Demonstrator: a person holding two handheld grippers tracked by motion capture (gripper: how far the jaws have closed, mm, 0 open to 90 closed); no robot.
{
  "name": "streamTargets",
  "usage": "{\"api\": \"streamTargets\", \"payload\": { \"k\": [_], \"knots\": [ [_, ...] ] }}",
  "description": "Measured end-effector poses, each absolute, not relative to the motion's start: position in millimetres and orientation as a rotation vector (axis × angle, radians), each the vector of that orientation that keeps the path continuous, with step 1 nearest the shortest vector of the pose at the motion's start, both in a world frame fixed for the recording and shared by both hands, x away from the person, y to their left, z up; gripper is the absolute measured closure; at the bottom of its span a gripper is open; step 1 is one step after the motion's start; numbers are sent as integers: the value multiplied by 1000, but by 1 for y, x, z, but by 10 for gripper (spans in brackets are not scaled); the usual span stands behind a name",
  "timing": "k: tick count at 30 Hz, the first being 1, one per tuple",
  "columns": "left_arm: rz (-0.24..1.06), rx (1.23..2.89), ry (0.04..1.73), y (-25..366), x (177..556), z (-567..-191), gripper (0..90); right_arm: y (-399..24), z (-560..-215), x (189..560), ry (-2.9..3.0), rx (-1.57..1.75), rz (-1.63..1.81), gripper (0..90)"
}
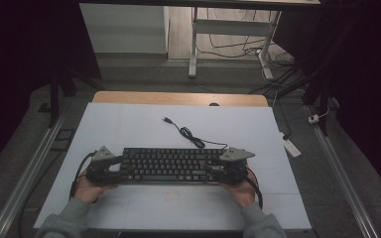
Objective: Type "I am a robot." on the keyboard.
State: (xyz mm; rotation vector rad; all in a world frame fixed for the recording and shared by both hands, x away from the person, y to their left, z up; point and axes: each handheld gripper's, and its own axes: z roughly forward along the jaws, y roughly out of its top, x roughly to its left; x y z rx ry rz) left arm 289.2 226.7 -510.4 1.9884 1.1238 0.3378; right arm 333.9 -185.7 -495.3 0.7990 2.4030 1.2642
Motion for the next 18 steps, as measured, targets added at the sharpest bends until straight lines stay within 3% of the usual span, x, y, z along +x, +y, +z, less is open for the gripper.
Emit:
{"api": "streamTargets", "payload": {
  "k": [18],
  "knots": [
    [295,2013,1012,206,295,-496,355,-188,-498,333,2407,793,1266,525]
  ]
}}
